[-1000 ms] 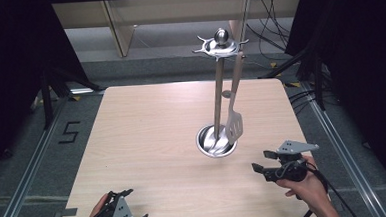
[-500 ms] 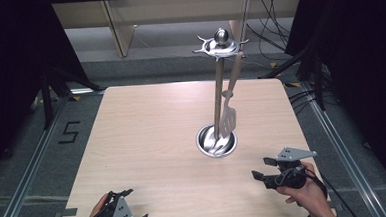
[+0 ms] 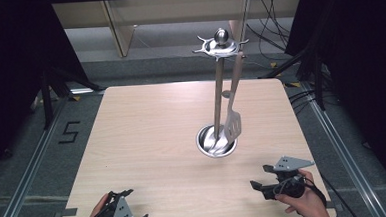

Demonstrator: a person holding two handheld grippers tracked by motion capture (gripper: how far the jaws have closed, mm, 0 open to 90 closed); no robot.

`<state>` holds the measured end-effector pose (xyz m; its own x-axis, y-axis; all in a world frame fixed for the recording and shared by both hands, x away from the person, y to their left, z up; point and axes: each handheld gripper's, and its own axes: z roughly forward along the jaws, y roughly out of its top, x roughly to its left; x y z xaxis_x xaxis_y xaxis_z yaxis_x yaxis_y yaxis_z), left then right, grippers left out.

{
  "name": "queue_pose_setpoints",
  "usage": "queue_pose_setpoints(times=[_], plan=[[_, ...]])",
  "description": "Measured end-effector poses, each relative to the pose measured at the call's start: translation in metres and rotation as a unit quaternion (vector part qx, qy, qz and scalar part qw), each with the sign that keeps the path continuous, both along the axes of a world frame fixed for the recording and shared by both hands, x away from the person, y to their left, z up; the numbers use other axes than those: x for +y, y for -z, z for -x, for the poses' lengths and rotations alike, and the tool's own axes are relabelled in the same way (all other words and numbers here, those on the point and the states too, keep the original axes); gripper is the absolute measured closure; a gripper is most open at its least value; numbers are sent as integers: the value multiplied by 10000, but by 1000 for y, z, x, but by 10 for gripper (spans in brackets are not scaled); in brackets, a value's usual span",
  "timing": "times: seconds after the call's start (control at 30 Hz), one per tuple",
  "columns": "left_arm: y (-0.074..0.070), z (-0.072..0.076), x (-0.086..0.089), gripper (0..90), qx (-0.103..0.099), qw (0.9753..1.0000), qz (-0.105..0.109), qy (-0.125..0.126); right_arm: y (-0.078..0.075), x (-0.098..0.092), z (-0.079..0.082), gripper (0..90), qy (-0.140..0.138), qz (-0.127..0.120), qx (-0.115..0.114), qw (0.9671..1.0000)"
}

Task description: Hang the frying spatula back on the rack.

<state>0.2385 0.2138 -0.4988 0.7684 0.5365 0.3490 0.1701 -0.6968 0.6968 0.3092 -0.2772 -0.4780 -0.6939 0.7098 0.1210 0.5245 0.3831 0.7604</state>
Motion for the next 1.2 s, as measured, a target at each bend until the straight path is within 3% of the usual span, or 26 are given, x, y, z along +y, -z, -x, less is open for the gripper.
queue_pose_setpoints(times=[0.03, 0.1, 0.27, 0.3, 0.33, 0.37, 0.4, 0.47, 0.5, 0.57, 0.6, 0.7, 0.83, 0.87, 0.9, 1.0, 1.03, 1.07, 1.1, 1.2], plan=[[0, 0, 0, 152, -21, 10000, -17, 10, 0, 1, 3, 224, 114, 7, 117, 9999], [0, 0, 0, 151, -29, 10000, 12, -11, 3, 0, 4, 178, 118, 112, -18, 9999], [1, 0, -1, 152, -11, 10000, 68, -6, 5, 1, 8, 172, 113, 53, 50, 9999], [1, 0, -1, 151, -23, 10000, 53, 1, 5, 0, 8, 172, 149, 124, -82, 9998], [0, 0, 0, 151, 39, 10000, -72, 57, 5, 0, 10, 174, 148, 102, 45, 9998], [0, 0, 0, 151, 39, 10000, -72, 57, 5, 0, 10, 174, 148, 102, 45, 9998], [0, 0, 0, 151, 2, 10000, -47, 22, 6, -1, 10, 176, 122, 168, -97, 9997], [0, 0, 0, 151, 7, 10000, -58, 34, 7, -1, 10, 176, 51, 151, -43, 9999], [1, 0, 0, 151, 1, 10000, -43, 43, 7, 0, 14, 178, 208, 139, 10, 9997], [1, 0, 0, 151, -6, 10000, -32, 45, 8, -1, 13, 179, 94, 195, -69, 9997], [1, 0, 0, 152, 6, 10000, -57, 57, 8, 1, 17, 180, 200, 147, 53, 9997], [1, 0, 0, 151, -21, 10000, -41, 55, 9, 0, 18, 181, 99, 162, 55, 9998], [1, 0, 0, 151, 11, 10000, -51, 37, 10, -2, 17, 182, 82, 228, -86, 9997], [1, 0, 0, 151, -2, 10000, -40, 34, 11, 0, 20, 182, 137, 102, 115, 9998], [1, 0, 0, 151, -2, 10000, -40, 34, 12, -2, 18, 183, 24, 158, -8, 9999], [0, 0, 0, 151, 28, 9999, -81, 55, 11, -1, 20, 183, 73, 216, -39, 9997], [1, 0, 0, 151, 5, 10000, -40, 53, 12, 0, 20, 183, -22, 211, -28, 9998], [1, -1, 0, 151, 1, 10000, -34, 16, 11, 2, 24, 183, 151, 199, 99, 9996], [2, -1, 0, 151, 52, 10000, 33, -4, 11, 0, 22, 183, 70, 290, -94, 9995], [2, -1, 0, 151, 26, 10000, -12, -14, 11, 0, 24, 183, 2, 261, -40, 9997]])
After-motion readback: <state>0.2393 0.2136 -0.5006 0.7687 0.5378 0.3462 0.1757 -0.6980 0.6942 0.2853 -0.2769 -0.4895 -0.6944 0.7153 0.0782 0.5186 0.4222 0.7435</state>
